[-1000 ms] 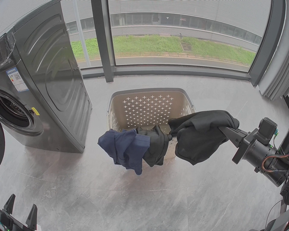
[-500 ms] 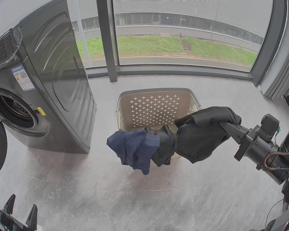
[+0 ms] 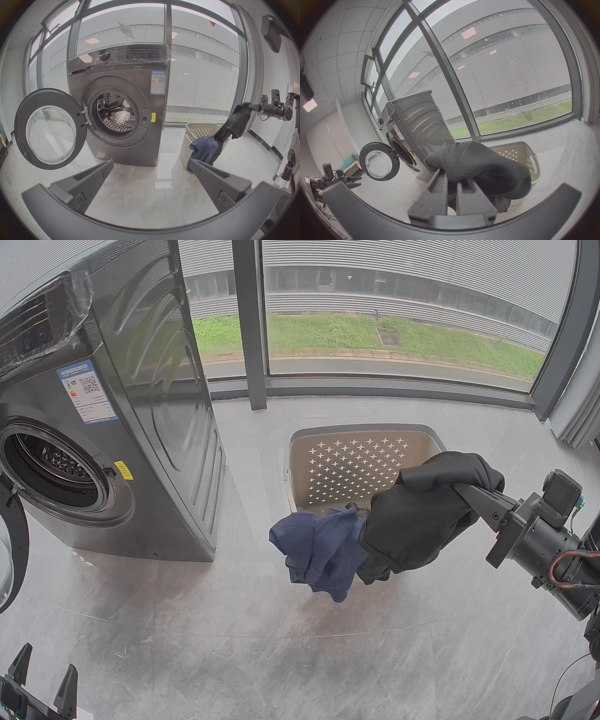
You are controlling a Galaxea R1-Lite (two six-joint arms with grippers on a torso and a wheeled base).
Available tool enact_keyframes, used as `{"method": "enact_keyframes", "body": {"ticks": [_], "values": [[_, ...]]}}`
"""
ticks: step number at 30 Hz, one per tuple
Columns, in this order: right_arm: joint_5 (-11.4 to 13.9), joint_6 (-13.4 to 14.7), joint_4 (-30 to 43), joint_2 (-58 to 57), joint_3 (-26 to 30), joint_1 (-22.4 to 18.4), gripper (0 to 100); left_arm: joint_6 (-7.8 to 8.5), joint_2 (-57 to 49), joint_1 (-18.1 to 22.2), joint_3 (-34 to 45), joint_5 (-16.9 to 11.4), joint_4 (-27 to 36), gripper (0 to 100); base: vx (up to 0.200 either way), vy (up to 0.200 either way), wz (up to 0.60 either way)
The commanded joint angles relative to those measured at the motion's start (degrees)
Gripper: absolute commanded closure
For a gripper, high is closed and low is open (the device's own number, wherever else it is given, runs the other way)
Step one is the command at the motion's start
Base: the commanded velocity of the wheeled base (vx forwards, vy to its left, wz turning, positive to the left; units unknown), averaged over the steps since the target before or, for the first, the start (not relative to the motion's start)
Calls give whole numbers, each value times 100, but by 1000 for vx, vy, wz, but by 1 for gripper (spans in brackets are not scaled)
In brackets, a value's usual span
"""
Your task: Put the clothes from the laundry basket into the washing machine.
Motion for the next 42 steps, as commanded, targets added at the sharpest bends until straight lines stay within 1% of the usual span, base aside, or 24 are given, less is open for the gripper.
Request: {"method": "enact_keyframes", "body": {"ticks": [1, 9, 16, 18, 19, 20, 22, 26, 32, 42], "values": [[3, 1, 1, 80, 11, 3, 100, -4, -60, 1, 92, 4, -2, 0, 0, 200, 0], [-33, 1, 1, 106, -7, -14, 100, -4, -60, 1, 92, 4, -2, 0, 0, 200, 0], [-120, 1, 9, 150, 2, -76, 100, -13, -60, 1, 92, 12, -2, 0, 0, 200, 0], [-243, 1, 45, 141, 2, -84, 100, -13, -60, 1, 92, 12, -2, 0, 0, 200, 0], [-419, -16, 80, 132, -7, -84, 100, -13, -60, 1, 92, 12, -2, 0, 0, 200, 0], [-525, -25, 97, 132, 2, -84, 100, -13, -60, 1, 92, 12, -2, 0, 0, 200, 0], [-577, -34, 97, 132, -7, -76, 100, -13, -60, 1, 92, 12, -2, 0, 0, 200, 0], [-577, -34, 97, 124, -7, -76, 100, -13, -60, 1, 92, 12, -2, 0, 0, 200, 0], [-542, -34, 89, 106, -33, -67, 100, -13, -60, 1, 92, 12, -2, 0, 0, 0, 0], [-525, -25, 89, 141, -51, -67, 100, -13, -60, 1, 92, 12, -2, 0, -200, 0, 0]]}}
